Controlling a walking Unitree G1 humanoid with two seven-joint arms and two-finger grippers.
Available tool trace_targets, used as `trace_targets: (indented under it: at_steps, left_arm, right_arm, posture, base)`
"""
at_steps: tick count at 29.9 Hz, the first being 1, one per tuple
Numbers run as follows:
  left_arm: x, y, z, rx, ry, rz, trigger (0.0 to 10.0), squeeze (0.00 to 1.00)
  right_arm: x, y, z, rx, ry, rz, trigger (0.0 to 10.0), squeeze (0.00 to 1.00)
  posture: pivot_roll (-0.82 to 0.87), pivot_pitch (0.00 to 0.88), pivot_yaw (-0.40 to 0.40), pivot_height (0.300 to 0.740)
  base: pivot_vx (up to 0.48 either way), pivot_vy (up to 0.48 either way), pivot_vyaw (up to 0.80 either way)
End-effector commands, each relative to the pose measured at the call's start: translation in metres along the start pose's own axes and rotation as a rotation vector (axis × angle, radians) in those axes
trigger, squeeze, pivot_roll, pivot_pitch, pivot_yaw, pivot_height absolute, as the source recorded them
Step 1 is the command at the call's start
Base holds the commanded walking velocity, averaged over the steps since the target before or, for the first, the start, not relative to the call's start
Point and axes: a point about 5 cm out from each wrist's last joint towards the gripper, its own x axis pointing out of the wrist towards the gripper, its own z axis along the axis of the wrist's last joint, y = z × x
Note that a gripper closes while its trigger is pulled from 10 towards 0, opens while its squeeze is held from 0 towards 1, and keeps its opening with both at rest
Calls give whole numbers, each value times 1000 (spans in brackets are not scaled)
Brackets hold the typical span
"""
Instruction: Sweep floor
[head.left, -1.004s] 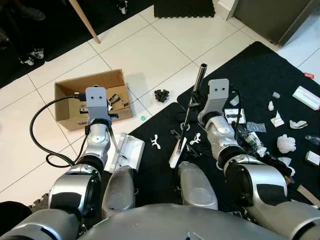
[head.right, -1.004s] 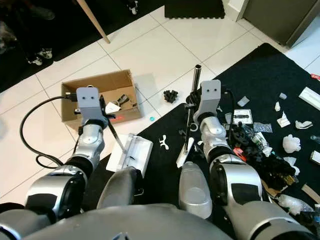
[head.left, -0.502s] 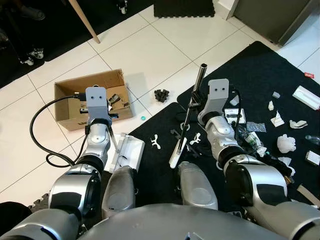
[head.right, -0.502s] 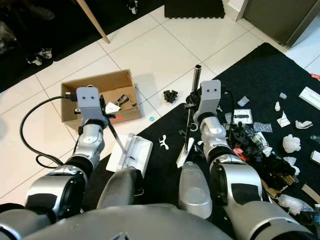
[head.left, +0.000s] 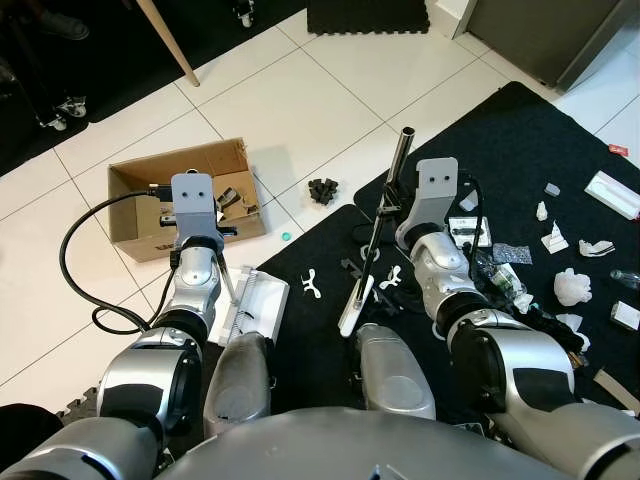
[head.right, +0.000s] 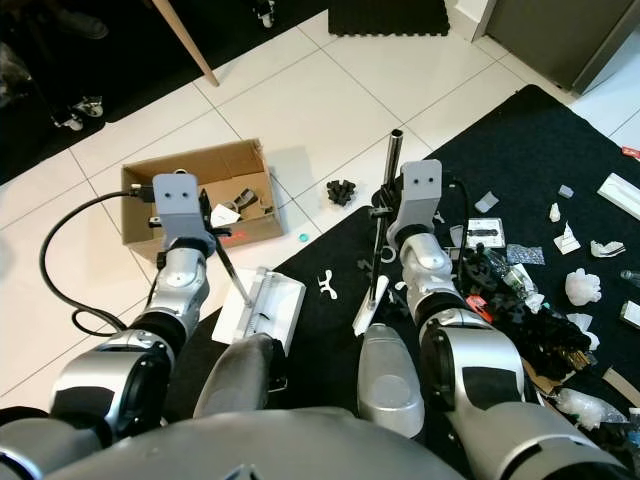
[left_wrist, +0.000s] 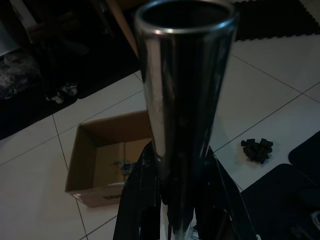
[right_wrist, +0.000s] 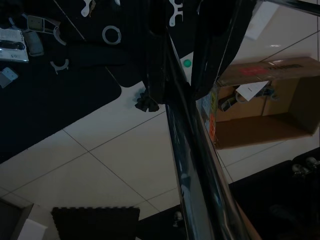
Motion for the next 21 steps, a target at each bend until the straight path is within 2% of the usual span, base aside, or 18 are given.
trace_targets:
  at_steps: [1,21]
  left_arm:
    - [-12,13,-30,87,146,4,10000,0]
    - [-12,12,-30,93,148,2,10000,0]
  right_arm:
    - [-3,1,-7,-14,34,5,10000,0]
    - [-3,2,-8,-22,37,12,10000,0]
  posture:
    - [-32,0,34,740]
    - [-33,0,34,740]
  base:
    - [0,0,0]
    - [0,0,0]
